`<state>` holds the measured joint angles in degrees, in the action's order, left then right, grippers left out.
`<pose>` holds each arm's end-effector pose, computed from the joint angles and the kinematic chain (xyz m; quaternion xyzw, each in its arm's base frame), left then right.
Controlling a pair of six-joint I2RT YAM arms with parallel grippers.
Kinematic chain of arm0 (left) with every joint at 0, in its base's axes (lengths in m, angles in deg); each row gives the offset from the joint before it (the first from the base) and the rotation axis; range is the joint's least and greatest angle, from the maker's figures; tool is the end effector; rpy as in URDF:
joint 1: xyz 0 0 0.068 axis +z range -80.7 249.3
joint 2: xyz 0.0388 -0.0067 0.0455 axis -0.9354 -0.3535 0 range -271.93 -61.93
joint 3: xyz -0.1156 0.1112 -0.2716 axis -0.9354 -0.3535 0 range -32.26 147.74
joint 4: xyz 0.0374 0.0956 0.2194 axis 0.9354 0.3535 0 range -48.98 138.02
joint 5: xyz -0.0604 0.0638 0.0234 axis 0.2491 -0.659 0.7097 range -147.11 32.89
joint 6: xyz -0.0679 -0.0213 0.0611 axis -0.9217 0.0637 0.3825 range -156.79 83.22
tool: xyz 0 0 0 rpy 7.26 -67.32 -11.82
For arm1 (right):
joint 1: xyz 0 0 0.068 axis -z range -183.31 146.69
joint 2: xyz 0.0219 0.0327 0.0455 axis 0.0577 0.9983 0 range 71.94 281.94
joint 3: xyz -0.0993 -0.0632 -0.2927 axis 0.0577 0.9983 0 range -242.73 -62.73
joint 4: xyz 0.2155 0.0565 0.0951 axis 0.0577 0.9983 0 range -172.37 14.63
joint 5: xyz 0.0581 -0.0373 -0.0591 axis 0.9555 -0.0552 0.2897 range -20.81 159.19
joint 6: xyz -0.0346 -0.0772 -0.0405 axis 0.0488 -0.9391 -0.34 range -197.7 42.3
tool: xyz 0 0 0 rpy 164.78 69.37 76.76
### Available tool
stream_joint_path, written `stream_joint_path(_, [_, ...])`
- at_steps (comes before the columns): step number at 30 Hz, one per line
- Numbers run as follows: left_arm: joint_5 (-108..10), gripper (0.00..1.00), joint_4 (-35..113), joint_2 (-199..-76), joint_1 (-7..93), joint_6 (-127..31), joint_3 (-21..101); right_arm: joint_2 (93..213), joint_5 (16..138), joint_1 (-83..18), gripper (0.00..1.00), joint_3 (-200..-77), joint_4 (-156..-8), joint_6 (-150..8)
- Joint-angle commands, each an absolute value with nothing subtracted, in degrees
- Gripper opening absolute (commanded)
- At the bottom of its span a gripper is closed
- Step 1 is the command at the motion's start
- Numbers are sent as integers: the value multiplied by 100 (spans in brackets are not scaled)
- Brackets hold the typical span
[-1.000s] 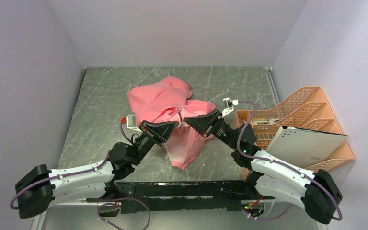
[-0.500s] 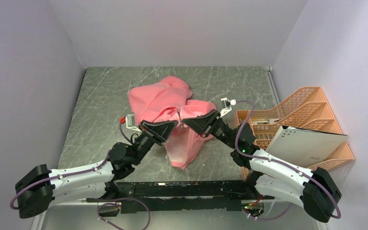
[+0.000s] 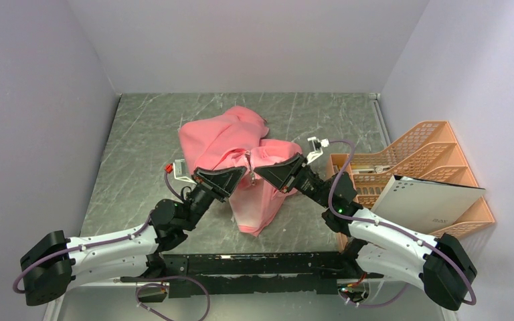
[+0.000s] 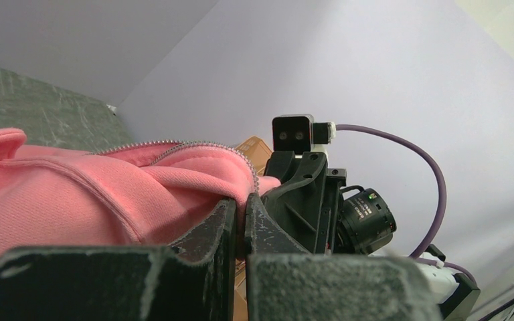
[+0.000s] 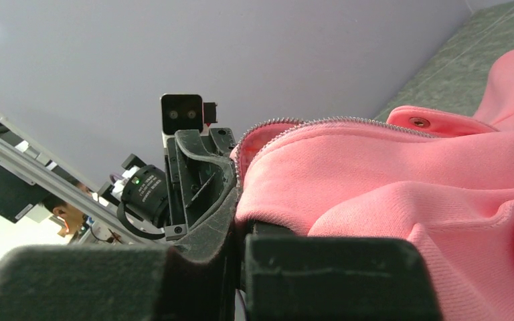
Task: Zip up the jacket
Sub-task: Insert the zipper into the jacket.
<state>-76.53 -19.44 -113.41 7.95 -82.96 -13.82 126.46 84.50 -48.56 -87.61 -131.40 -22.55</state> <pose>0.1136 -0.1494 0.3531 -0.0753 0.5264 -0.6276 0.5686 0.1339 0.1668 0.3570 -0.0588 0.5800 0.6707 0.4586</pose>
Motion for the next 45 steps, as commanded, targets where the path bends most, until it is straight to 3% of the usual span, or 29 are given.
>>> stream_joint_path(1, [-7653,5,-2216,-11254,760,-8285,-1370,12600,8523,-4862,0,-8919,-13603,-2227])
stream_joint_path(45, [-7531,5,-2361,-11214,760,-8307,-1354,12614,8333,-4866,0,-8840,-13653,-2184])
